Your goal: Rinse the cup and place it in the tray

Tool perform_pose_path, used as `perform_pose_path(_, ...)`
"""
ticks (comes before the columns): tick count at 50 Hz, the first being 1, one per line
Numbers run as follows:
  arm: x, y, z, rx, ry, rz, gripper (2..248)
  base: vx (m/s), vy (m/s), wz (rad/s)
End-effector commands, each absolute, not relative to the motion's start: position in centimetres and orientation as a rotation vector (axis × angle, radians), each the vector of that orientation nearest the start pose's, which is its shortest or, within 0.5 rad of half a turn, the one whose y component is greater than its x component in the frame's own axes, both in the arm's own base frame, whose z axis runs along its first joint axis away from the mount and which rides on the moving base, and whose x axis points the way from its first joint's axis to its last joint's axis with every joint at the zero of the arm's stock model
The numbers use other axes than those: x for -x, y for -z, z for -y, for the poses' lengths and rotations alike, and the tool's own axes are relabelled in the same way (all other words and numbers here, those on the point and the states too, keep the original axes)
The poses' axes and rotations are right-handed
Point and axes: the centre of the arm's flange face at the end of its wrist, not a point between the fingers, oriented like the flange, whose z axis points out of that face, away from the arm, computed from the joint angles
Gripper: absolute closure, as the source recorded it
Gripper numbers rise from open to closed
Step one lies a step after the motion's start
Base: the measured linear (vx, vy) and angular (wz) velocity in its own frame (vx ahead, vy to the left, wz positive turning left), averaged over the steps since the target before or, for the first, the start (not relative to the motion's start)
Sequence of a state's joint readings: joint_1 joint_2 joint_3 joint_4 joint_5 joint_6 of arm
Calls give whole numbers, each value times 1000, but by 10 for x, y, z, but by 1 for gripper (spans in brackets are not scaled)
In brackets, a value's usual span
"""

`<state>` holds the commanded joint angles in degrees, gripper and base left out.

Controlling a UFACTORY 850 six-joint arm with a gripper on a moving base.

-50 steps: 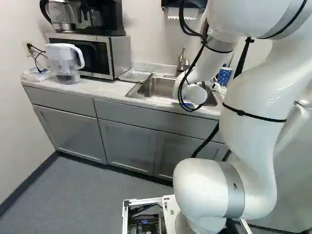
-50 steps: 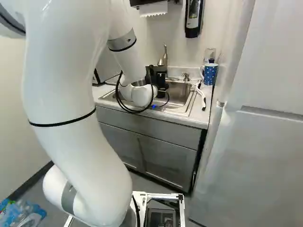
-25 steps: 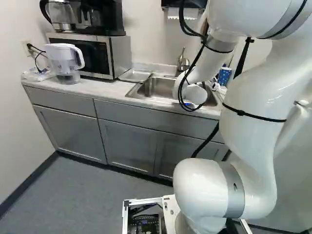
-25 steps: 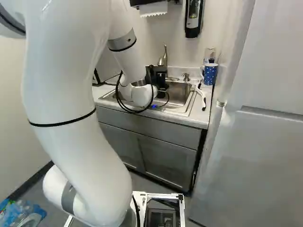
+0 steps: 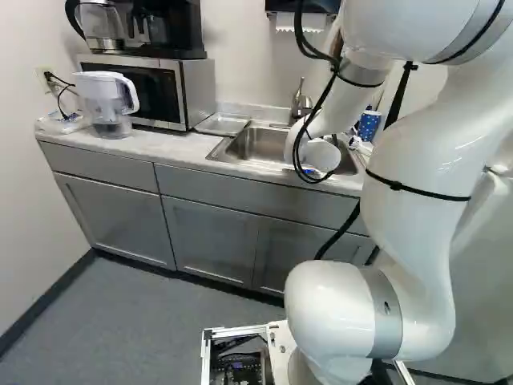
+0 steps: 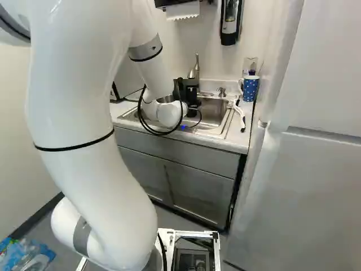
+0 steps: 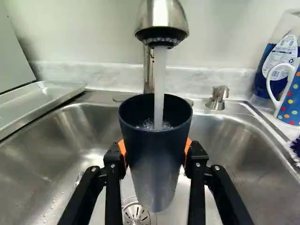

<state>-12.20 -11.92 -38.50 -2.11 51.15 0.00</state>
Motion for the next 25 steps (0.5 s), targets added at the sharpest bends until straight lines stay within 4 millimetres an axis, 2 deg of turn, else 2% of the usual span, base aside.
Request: perform_pose_path(25,-483,-413,102,2540,2044,-212,124,0,0,0)
